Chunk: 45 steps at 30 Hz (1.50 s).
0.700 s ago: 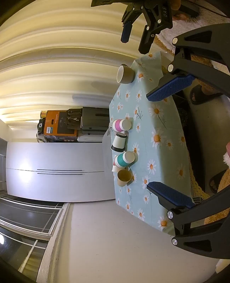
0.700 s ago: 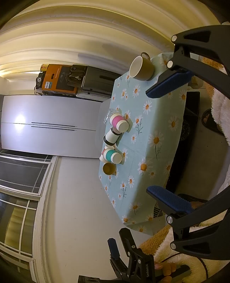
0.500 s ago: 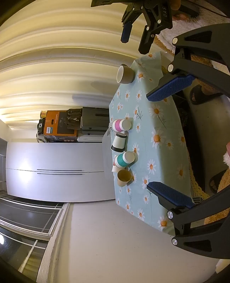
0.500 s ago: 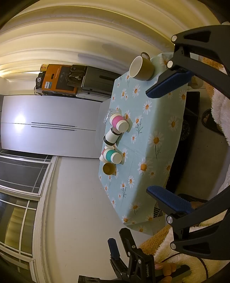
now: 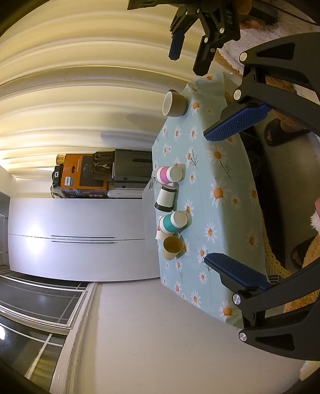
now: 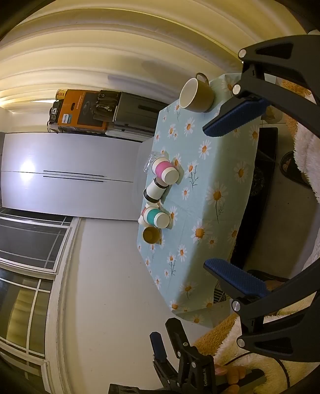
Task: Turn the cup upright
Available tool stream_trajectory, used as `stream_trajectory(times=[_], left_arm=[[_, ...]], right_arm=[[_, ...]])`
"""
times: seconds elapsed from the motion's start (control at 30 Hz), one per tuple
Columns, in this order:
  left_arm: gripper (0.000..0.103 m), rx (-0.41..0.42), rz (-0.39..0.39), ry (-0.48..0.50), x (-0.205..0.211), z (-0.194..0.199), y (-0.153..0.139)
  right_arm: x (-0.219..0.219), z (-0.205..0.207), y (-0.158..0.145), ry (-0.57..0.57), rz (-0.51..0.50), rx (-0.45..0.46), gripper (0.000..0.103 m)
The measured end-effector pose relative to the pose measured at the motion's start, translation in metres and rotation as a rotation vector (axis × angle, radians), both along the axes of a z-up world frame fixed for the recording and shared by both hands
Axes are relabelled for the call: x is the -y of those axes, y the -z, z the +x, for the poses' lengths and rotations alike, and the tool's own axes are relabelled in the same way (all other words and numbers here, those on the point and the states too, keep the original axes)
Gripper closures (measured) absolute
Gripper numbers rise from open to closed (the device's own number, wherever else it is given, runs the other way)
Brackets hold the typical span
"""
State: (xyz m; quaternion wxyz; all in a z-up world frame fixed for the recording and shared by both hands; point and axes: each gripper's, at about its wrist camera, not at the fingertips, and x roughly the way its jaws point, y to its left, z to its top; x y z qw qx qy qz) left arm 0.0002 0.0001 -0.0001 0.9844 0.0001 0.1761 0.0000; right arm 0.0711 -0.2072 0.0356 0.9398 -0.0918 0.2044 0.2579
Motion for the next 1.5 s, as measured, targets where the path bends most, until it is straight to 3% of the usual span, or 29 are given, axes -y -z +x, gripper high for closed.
stream_trajectory(times=[1.5], left_arm=[[0.013, -0.009, -0.009, 0.006, 0.0039, 0.0006, -0.0009]], right_arm=[[0.0030, 0.0036, 0.0029, 0.013, 0.009, -0.045, 0.005]])
